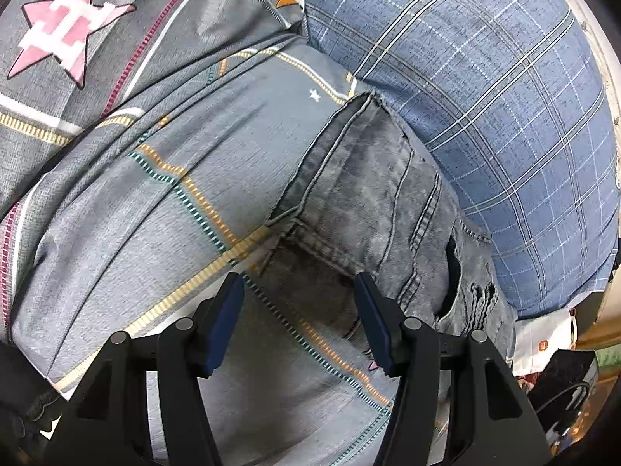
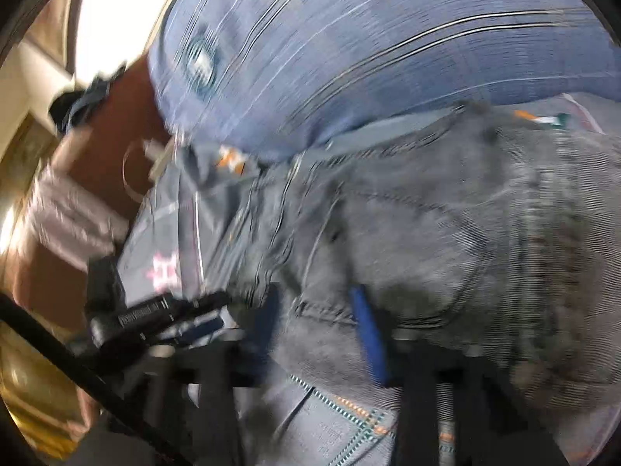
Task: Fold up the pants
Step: 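Open both tools and move them to the folded jeans bundle, then grasp the jeans edge with the left tool and lift it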
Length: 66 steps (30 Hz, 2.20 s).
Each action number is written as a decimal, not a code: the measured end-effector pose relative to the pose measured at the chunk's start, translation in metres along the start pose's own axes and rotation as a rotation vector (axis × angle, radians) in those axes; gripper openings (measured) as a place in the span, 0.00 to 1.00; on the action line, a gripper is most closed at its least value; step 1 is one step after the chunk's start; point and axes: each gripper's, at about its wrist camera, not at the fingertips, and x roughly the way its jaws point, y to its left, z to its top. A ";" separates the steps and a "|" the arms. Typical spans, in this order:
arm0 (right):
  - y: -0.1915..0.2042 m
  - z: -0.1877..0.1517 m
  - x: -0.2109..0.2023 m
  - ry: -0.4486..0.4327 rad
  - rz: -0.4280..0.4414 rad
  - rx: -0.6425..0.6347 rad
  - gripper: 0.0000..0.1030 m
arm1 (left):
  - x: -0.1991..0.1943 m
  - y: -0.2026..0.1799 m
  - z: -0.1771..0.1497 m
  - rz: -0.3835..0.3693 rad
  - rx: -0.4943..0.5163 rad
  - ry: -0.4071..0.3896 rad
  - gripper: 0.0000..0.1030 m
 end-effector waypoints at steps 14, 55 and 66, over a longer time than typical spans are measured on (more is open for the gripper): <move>-0.001 -0.008 0.014 -0.008 -0.016 -0.021 0.28 | -0.016 -0.028 -0.006 -0.231 0.150 -0.149 0.07; -0.023 -0.006 0.041 0.092 0.002 0.077 0.30 | 0.026 -0.042 0.031 -0.082 0.175 -0.188 0.22; -0.039 0.017 -0.018 -0.017 0.159 0.169 0.74 | 0.008 -0.073 0.014 -0.096 0.360 -0.291 0.15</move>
